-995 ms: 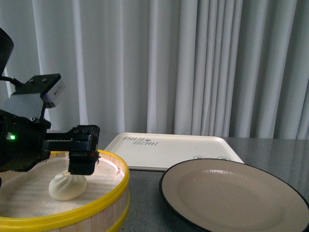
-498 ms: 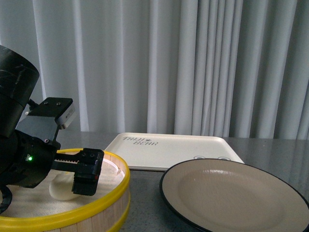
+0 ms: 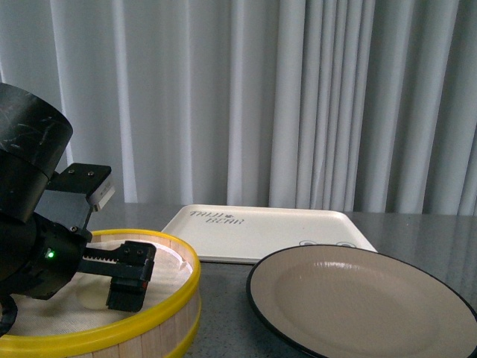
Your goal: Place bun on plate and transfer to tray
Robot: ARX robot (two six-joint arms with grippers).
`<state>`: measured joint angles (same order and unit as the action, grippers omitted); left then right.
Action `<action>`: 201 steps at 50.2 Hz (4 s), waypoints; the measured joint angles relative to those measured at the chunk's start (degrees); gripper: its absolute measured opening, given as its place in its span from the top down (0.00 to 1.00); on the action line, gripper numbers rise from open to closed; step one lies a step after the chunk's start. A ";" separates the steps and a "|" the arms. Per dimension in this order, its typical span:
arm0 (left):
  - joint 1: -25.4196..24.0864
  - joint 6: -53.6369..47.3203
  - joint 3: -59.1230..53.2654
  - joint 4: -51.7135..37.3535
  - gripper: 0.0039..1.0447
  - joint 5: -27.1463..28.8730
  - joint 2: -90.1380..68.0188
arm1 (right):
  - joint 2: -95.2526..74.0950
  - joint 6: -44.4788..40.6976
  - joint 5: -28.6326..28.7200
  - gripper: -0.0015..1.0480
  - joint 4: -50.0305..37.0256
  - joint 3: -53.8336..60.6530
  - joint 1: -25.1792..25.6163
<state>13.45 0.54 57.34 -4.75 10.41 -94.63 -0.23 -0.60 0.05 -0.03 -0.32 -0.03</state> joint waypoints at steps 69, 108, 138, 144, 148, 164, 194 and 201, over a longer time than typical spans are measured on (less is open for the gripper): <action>26.93 -4.81 14.01 -4.39 0.95 -16.87 -7.58 | 0.02 0.00 0.00 0.08 0.00 0.00 0.00; 27.89 -5.40 31.04 8.55 0.95 -8.09 -20.87 | 0.02 0.00 0.00 0.08 0.00 0.00 0.00; 25.49 2.60 31.50 10.05 0.07 -13.22 -18.67 | 0.02 0.00 0.00 0.08 0.00 0.00 0.00; 25.51 2.27 30.82 8.70 0.07 -11.56 -18.43 | 0.02 0.00 0.00 0.08 0.00 0.00 0.00; 25.73 1.05 30.80 8.00 0.06 -9.86 -18.49 | 0.00 0.00 0.00 0.08 0.00 0.00 0.00; 26.29 -1.68 30.97 6.10 0.06 -7.54 -19.80 | 0.02 0.00 0.00 0.08 0.00 0.00 0.00; 2.29 13.97 38.36 13.70 0.06 -11.37 -15.32 | 0.02 0.00 0.00 0.08 0.00 0.00 0.00; -4.09 16.79 35.76 15.02 0.06 -11.56 -9.92 | 0.00 0.00 0.00 0.08 0.00 0.00 0.00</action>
<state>9.37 17.32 93.10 10.26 -1.15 -104.55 -0.23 -0.60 0.05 -0.03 -0.32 -0.03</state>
